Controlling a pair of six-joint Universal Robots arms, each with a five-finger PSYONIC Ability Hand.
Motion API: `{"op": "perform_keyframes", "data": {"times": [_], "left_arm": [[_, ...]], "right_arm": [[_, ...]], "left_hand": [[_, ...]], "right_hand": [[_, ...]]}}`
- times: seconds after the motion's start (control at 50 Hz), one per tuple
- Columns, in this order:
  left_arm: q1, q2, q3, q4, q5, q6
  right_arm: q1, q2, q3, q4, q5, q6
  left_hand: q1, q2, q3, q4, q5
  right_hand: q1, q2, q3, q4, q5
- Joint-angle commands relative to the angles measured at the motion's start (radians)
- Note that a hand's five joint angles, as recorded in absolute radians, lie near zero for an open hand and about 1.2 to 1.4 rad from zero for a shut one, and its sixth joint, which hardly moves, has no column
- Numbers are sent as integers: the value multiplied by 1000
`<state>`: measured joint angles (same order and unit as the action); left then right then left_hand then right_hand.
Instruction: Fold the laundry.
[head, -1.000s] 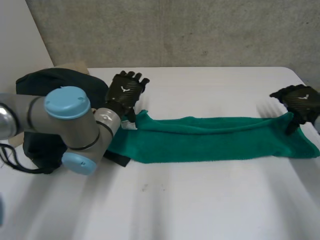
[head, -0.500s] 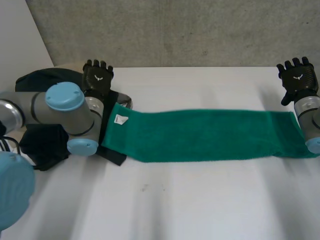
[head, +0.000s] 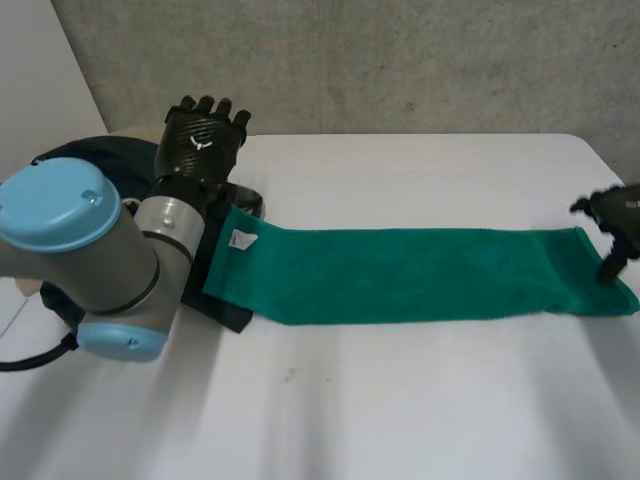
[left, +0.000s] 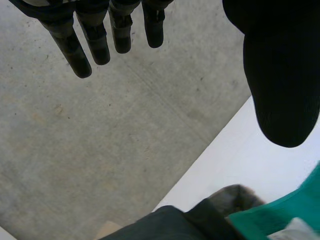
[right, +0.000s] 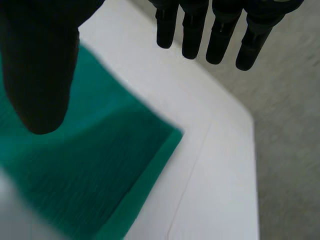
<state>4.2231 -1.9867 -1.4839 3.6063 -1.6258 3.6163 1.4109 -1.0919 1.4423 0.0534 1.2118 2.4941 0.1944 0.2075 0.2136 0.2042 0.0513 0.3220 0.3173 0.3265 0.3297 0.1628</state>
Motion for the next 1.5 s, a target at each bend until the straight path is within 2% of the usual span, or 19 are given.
{"op": "perform_keyframes", "data": {"times": [0.02,0.1,0.14,0.18,0.3,0.42,0.48,0.64,0.74,0.82,0.96,1.0,1.04,1.06,1.12,1.2,1.3,1.44,1.5], "left_arm": [[-9,37,-62,0,23,-82],[-9,35,-67,0,34,-85],[-9,35,-73,0,34,-87],[-9,37,-73,0,34,-88],[-8,72,-82,0,32,-90],[-3,109,-108,0,34,-90],[0,121,-121,0,34,-90],[0,129,-144,0,30,-91],[-2,149,-165,0,32,-91],[-2,158,-183,0,32,-93],[-6,157,-202,0,32,-93],[-8,157,-202,0,32,-93],[-9,155,-202,2,32,-93],[-9,155,-202,2,34,-93],[-20,154,-196,3,35,-99],[-35,152,-180,6,35,-105],[-52,151,-171,14,35,-105],[-75,141,-165,14,35,-105],[-78,134,-167,14,34,-105]], "right_arm": [[-38,43,87,-90,-20,-112],[-41,102,83,-159,-12,-115],[-44,125,70,-176,-3,-113],[-55,133,53,-182,11,-113],[-174,139,-14,-236,211,-175],[-260,104,-26,-264,215,-426],[-231,95,-19,-276,187,-410],[48,-60,69,-352,49,-179],[322,-120,150,-458,-72,-138],[497,-100,190,-495,-144,-147],[671,92,191,-474,-153,-181],[675,90,194,-475,-143,-185],[672,89,187,-471,-126,-178],[671,83,188,-465,-91,-169],[659,63,190,-448,-20,-138],[561,-43,208,-377,54,-32],[397,-120,257,-206,34,49],[252,-114,317,-176,14,13],[198,-82,333,-196,34,-81]], "left_hand": [[-16,-29,-35,-26,-48],[-16,-29,-35,-26,-48],[-16,-29,-35,-26,-48],[-16,-29,-35,-26,-48],[-16,-29,-35,-26,-48],[-16,-29,-35,-26,-48],[-16,-29,-35,-26,-48],[-16,-29,-35,-26,-48],[-16,-29,-35,-26,-48],[-16,-29,-35,-26,-48],[-16,-29,-35,-26,-48],[-16,-29,-35,-26,-48],[-19,-32,-38,-29,-50],[-19,-32,-38,-29,-50],[-19,-32,-38,-29,-50],[-19,-32,-38,-29,-50],[-19,-32,-38,-29,-50],[-19,-32,-38,-29,-50],[-19,-32,-38,-29,-50]], "right_hand": [[77,82,73,69,62],[138,143,134,131,123],[545,550,540,537,529],[1072,1077,1068,1064,1057],[1074,1079,1070,1067,1059],[1074,1079,1070,1067,1059],[1074,1079,1070,1067,1059],[1074,1079,1070,1067,1059],[1074,1079,1070,1067,1059],[1074,1079,1070,1067,1059],[1074,1079,1070,1067,1059],[991,996,986,983,976],[382,387,378,375,367],[-147,-143,-152,-155,-163],[-147,-143,-152,-155,-163],[-147,-143,-152,-155,-163],[-147,-143,-152,-155,-163],[-147,-143,-152,-155,-163],[214,218,209,206,198]]}}
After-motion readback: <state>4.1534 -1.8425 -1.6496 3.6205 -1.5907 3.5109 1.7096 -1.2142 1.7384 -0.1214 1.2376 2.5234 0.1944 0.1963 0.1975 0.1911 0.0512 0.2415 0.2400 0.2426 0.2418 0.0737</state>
